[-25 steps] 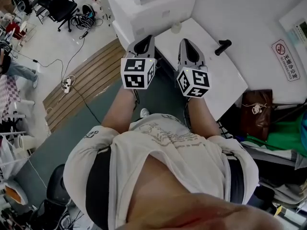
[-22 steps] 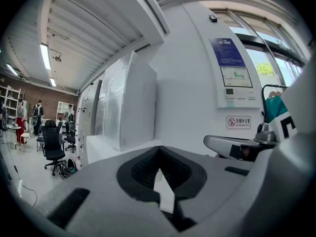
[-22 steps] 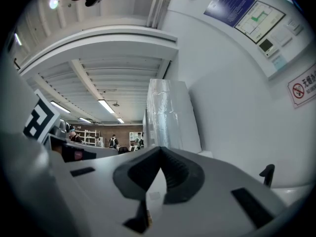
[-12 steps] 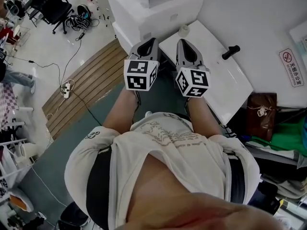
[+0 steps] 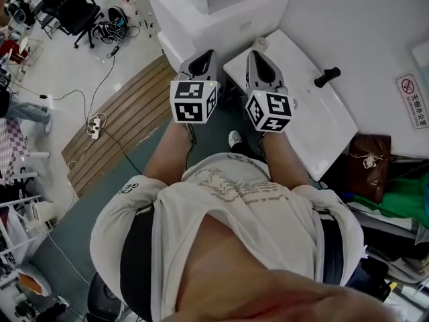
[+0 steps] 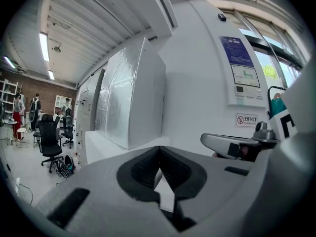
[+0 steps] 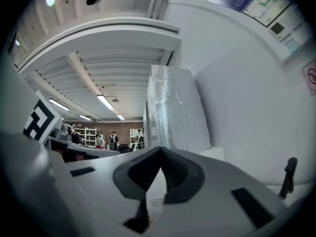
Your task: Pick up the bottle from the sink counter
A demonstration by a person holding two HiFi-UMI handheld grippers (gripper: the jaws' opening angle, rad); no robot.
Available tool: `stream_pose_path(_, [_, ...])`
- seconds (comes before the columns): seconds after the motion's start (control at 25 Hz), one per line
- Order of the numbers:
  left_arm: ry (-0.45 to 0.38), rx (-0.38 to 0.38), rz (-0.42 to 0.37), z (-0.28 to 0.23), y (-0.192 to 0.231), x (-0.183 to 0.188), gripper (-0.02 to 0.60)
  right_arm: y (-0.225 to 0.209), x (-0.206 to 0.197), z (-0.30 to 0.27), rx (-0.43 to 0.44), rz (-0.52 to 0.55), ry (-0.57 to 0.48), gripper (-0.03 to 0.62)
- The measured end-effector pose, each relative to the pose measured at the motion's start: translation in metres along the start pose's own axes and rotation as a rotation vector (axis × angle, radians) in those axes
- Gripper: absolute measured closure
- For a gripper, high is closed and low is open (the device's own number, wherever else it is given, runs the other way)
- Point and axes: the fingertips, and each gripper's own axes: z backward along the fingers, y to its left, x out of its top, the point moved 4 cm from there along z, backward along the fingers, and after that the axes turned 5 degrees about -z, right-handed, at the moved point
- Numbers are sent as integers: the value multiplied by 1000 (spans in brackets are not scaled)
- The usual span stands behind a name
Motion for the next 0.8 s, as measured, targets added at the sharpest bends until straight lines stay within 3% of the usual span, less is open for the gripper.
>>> stream_pose_path(0.48, [9, 22, -27, -85, -5, 13, 560, -78, -4, -57, -24, -24, 5, 569])
stream_pose_path(0.8, [62, 34, -37, -120, -10, 5, 560, -122, -19, -86, -31, -46, 4, 568])
